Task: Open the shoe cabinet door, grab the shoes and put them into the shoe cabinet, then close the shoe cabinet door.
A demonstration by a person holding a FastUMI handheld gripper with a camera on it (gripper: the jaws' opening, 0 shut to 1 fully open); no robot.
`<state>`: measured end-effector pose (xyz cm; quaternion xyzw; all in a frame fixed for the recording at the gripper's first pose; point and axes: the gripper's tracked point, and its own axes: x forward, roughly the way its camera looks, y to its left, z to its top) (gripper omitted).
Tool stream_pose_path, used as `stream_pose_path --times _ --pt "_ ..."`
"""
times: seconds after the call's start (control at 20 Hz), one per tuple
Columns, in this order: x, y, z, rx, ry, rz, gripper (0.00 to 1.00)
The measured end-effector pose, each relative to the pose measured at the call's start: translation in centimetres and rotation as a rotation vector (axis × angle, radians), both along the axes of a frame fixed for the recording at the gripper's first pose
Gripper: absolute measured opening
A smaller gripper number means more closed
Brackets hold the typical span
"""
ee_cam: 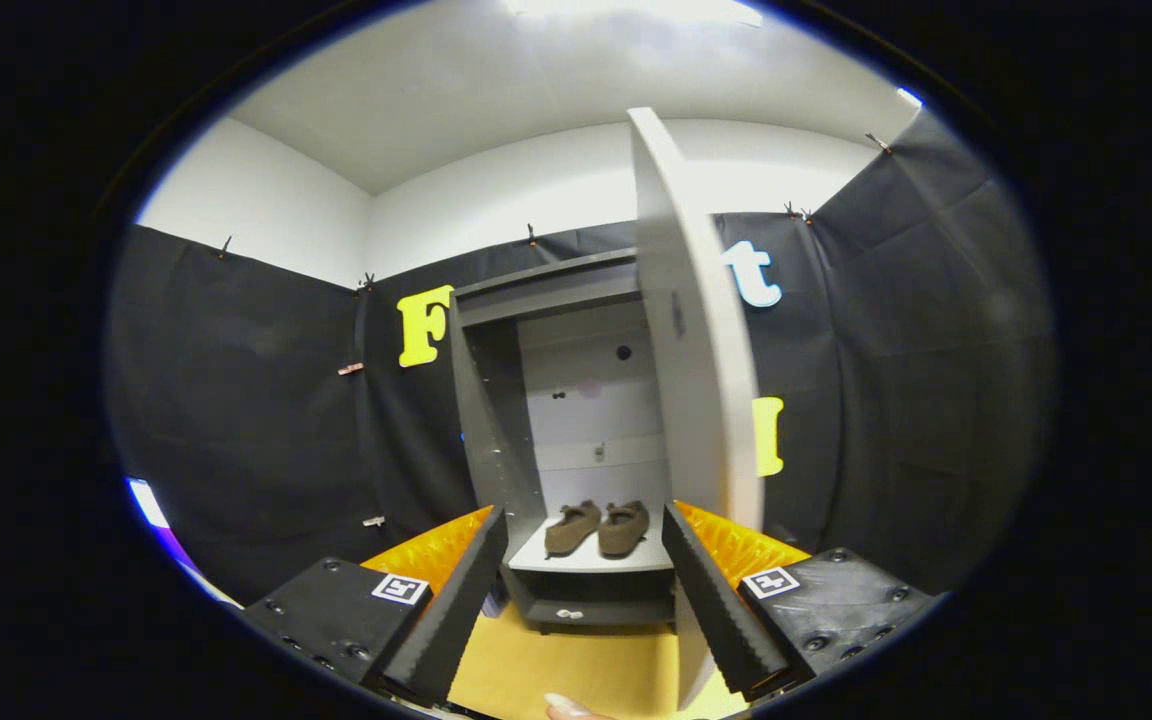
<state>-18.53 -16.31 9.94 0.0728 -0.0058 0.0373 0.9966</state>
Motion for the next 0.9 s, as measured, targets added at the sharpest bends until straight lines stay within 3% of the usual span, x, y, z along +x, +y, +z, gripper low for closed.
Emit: stream_pose_path --times 0.4,0.9 --pt "-0.4 -9.1 -3.7 -0.016 0.075 -0.12 0.98" --pt "3.7 -12.0 -9.5 -0.018 0.226 -0.109 0.98"
